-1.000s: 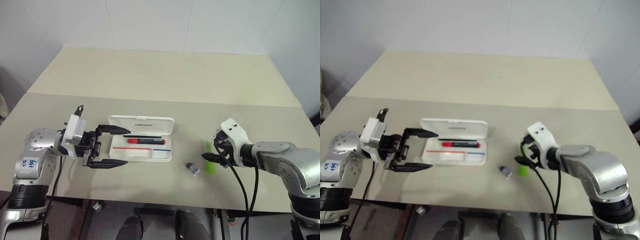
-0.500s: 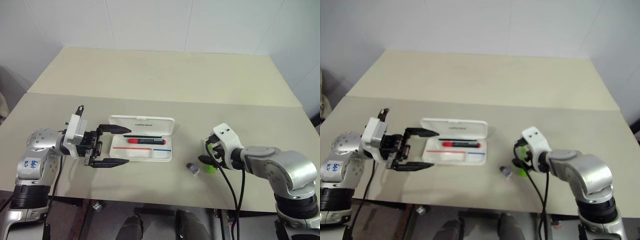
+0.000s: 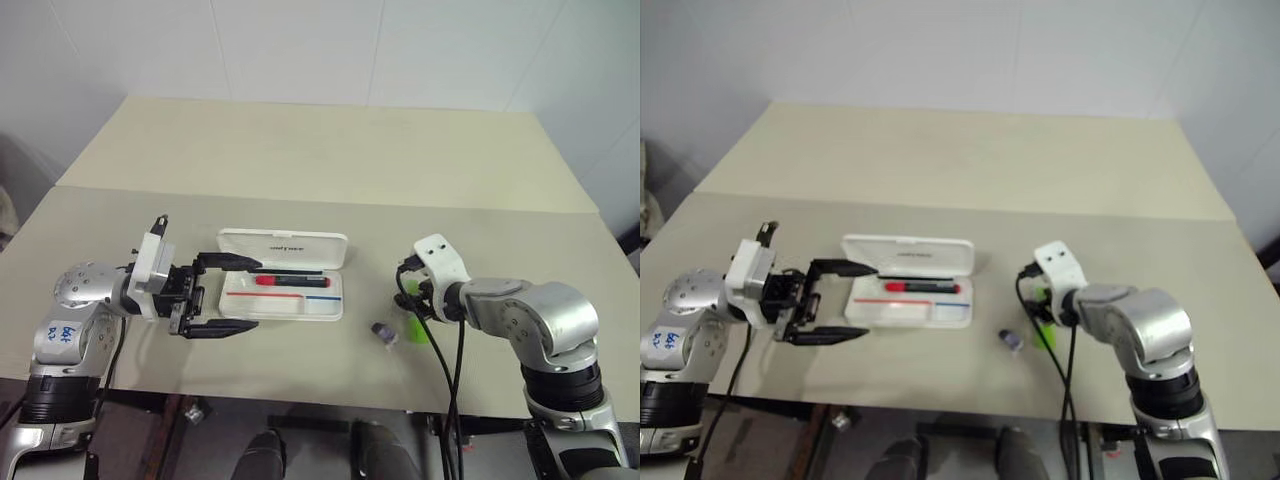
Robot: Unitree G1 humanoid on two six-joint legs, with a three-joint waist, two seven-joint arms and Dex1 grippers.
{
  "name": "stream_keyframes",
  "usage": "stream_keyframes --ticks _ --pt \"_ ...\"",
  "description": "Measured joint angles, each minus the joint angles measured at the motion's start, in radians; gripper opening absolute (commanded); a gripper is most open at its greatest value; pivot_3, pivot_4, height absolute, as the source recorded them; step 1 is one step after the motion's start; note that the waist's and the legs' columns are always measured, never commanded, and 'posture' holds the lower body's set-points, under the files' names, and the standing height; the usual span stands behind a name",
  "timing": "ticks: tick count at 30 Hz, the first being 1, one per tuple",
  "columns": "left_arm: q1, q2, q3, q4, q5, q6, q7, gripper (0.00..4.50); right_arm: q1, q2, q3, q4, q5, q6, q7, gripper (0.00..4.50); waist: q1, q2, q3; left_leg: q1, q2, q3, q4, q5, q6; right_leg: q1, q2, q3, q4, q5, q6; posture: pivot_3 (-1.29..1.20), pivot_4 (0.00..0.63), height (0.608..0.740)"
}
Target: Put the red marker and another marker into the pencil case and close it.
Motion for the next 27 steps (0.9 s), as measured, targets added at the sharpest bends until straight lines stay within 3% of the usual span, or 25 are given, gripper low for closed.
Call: stream_keyframes --ticks 2,8,13,19,25,27 --pt "0.004 0.000 0.003 0.000 0.000 0.000 0.000 4.50 -0.004 -0.001 0.006 0.003 0.001 0.000 0.000 1.84 0.002 0.000 0.000 0.000 0.000 0.000 0.000 0.000 0.000 0.001 0.000 0.000 -0.001 0.000 0.000 0.00 0.150 0.740" --pt "0.005 0.000 0.017 0.000 0.000 0.000 0.001 4.50 -0.010 -0.013 0.018 0.007 0.003 -0.003 0.007 1.83 0.001 -0.001 0.000 0.000 0.000 0.000 0.000 0.000 0.000 0.001 -0.001 0.000 -0.003 0.000 0.000 0.00 0.150 0.740" --pt "0.006 0.000 0.020 0.000 0.000 0.000 0.001 4.50 -0.009 -0.088 0.060 0.023 0.004 -0.090 0.076 1.83 0.001 0.000 0.000 -0.002 0.000 0.001 0.000 0.000 0.000 0.000 -0.001 0.000 -0.004 0.001 0.001 0.00 0.150 0.740" --pt "0.017 0.002 0.034 -0.003 -0.004 0.000 0.008 4.50 -0.075 -0.196 0.122 0.031 0.019 -0.271 0.244 1.83 -0.005 0.001 0.000 -0.006 0.002 0.001 -0.002 -0.001 -0.001 -0.005 0.002 -0.001 -0.004 0.008 0.015 0.00 0.150 0.740" --pt "0.048 0.005 0.070 0.003 -0.004 -0.005 0.022 4.50 -0.219 -0.358 0.302 0.026 0.018 -0.343 0.445 1.83 -0.002 0.002 0.001 -0.010 0.004 0.001 -0.002 -0.003 -0.002 -0.009 0.003 -0.002 -0.004 0.007 0.014 0.00 0.150 0.740" --pt "0.051 0.006 0.077 0.005 -0.004 -0.008 0.024 4.50 -0.261 -0.365 0.328 0.023 0.024 -0.344 0.499 1.83 -0.003 0.002 0.001 -0.010 0.004 0.001 -0.002 -0.003 -0.003 -0.009 0.003 -0.002 -0.005 0.007 0.014 0.00 0.150 0.740"
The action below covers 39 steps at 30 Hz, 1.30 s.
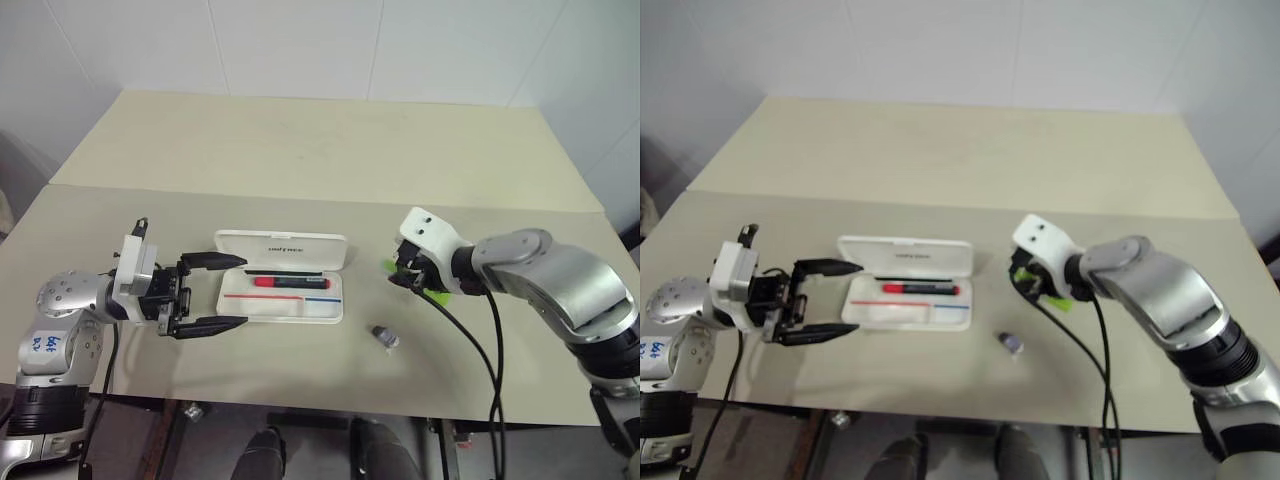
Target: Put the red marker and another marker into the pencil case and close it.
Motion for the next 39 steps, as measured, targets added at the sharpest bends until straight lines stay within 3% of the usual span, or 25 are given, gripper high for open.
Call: stream_keyframes --ticks 9,18,28,39 --pt "0.058 0.018 0.045 -0.003 -0.001 -0.001 0.020 4.50 -0.084 -0.005 0.130 -0.046 -0.017 -0.258 0.273 1.83 0.002 0.000 0.000 -0.001 0.000 0.000 0.000 -0.001 0.000 0.000 0.000 0.000 -0.003 0.000 0.001 0.00 0.150 0.740" --pt "0.133 0.035 0.117 -0.004 -0.003 -0.003 0.023 4.50 -0.097 0.121 0.146 -0.058 -0.088 -0.293 0.240 1.83 0.002 0.000 0.000 -0.001 0.000 0.000 0.000 -0.002 0.000 0.000 0.000 0.000 -0.002 0.000 0.000 0.00 0.150 0.740" --pt "0.170 0.035 0.183 0.022 -0.005 -0.023 0.027 4.50 -0.199 0.308 0.319 0.045 -0.209 -0.250 0.198 1.83 -0.003 0.000 0.000 -0.001 0.001 0.000 0.000 -0.002 -0.001 -0.002 0.000 0.000 0.000 0.000 0.000 0.00 0.150 0.740" --pt "0.243 0.035 0.245 0.037 -0.049 -0.046 -0.030 4.50 -0.299 0.490 0.414 0.168 -0.270 -0.184 0.168 1.83 -0.011 0.000 0.000 -0.002 0.001 0.001 -0.001 -0.001 -0.003 -0.009 0.000 0.001 0.011 -0.002 -0.004 0.00 0.150 0.740"
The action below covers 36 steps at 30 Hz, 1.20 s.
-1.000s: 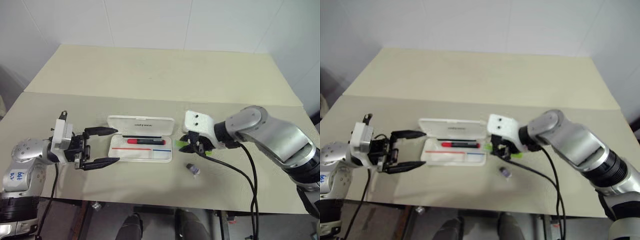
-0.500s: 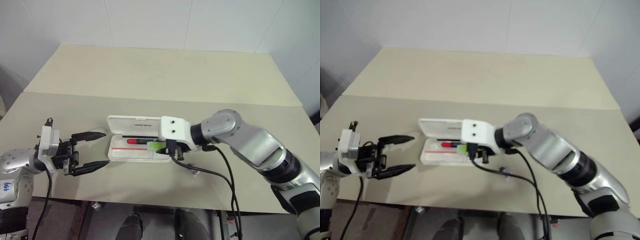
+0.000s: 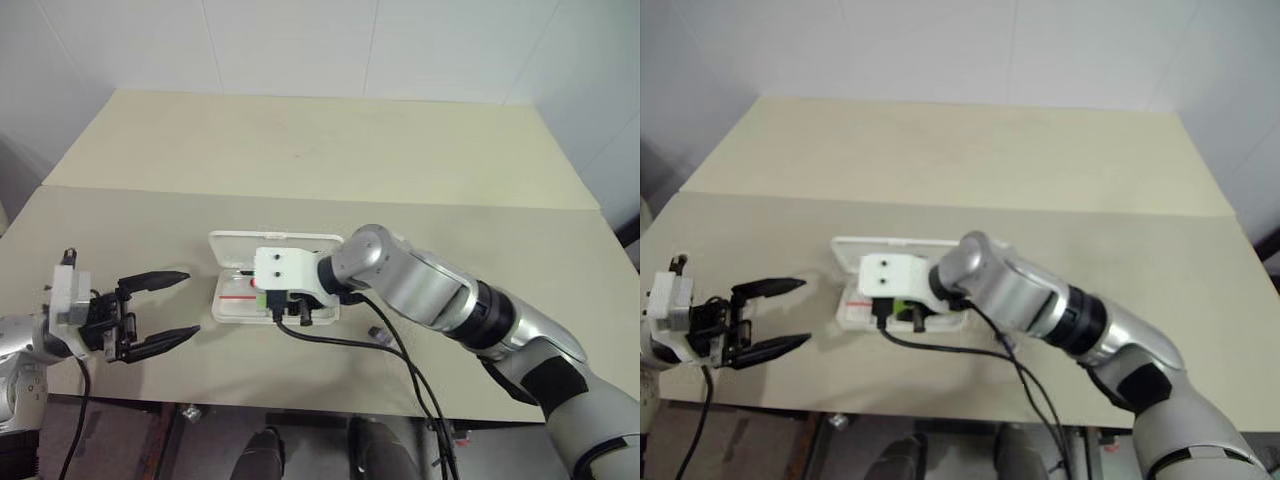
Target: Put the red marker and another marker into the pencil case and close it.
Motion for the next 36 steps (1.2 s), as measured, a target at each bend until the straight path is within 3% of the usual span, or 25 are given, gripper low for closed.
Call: stream_keyframes --ticks 9,21,36 --pt "0.014 0.014 0.064 0.113 -0.031 -0.034 -0.083 4.50 -0.069 0.175 -0.001 0.138 -0.012 0.098 -0.067 1.83 -0.016 -0.001 0.000 0.000 0.001 0.000 -0.001 0.000 -0.001 -0.002 0.001 0.000 0.002 0.000 -0.001 0.00 0.150 0.740" --pt "-0.003 0.117 0.105 0.314 -0.025 -0.107 -0.084 4.50 -0.095 0.277 -0.003 0.186 -0.004 0.116 -0.082 1.83 -0.017 -0.002 -0.001 0.000 0.001 -0.001 -0.004 0.001 -0.001 -0.003 0.000 0.000 0.002 -0.001 -0.001 0.00 0.150 0.740" --pt "0.000 0.117 0.105 0.309 -0.025 -0.121 -0.084 4.50 -0.107 0.388 -0.002 0.400 -0.065 0.026 -0.110 1.83 -0.018 -0.003 -0.002 0.000 0.001 -0.001 -0.006 0.001 -0.001 -0.004 0.001 0.000 0.002 -0.001 -0.002 0.00 0.150 0.740"
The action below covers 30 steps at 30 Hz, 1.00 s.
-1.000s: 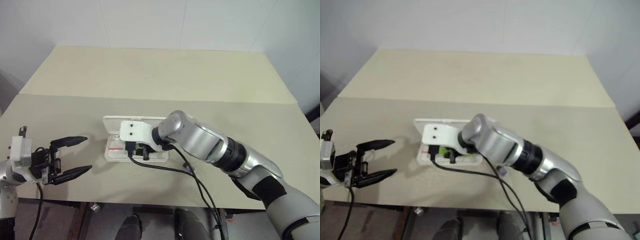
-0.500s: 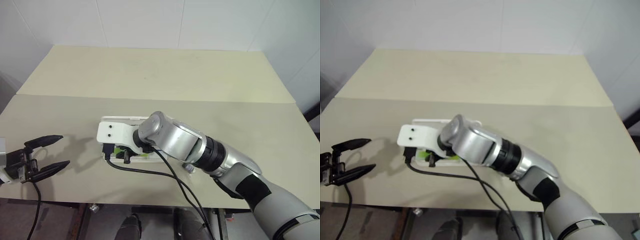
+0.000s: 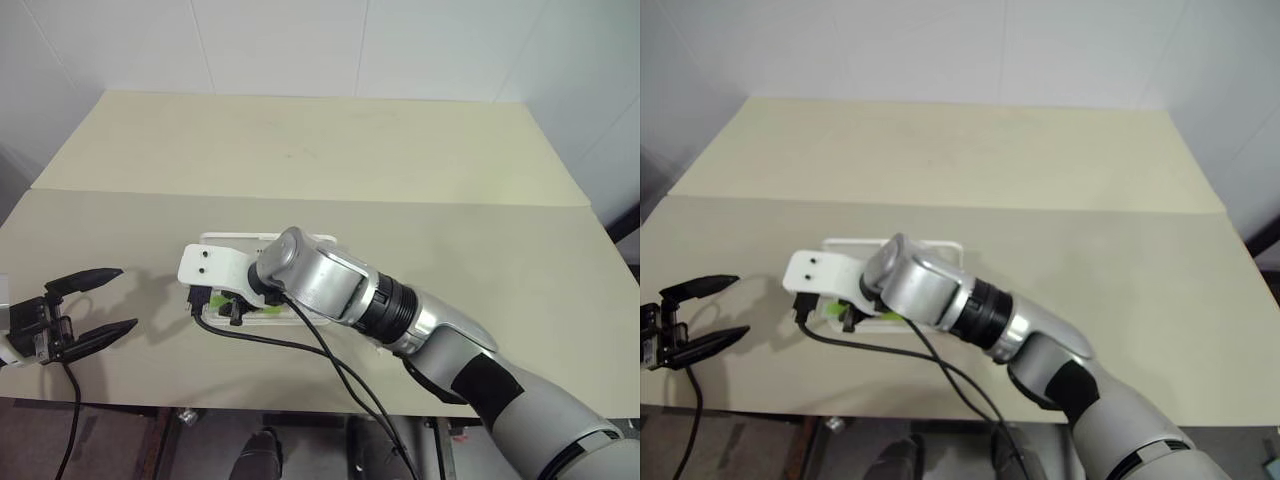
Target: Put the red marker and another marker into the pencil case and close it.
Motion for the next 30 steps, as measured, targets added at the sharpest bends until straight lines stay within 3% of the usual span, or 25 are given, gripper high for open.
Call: stream_keyframes --ticks 4,12,30 --pt "0.006 0.000 0.000 -0.003 0.000 -0.004 0.000 4.50 0.000 -0.001 0.009 0.008 -0.013 -0.012 0.006 1.83 -0.001 -0.001 0.000 0.000 0.000 0.000 0.000 0.000 0.000 0.000 0.000 0.000 0.000 0.000 0.000 0.00 0.150 0.740" --pt "0.002 -0.006 0.000 -0.010 0.000 -0.010 0.001 4.50 0.000 -0.006 0.030 0.007 -0.032 -0.019 0.021 4.49 0.000 -0.001 -0.001 0.000 0.000 0.000 0.000 0.000 0.000 0.000 0.000 0.000 0.000 0.000 0.000 0.00 0.150 0.740" --pt "-0.050 -0.035 -0.030 -0.034 0.003 -0.013 0.005 4.50 0.031 -0.182 -0.011 -0.103 -0.009 -0.109 0.150 4.49 -0.002 -0.001 -0.001 0.000 0.000 0.000 0.001 0.000 0.000 0.000 0.001 0.000 0.001 0.000 0.000 0.00 0.150 0.740"
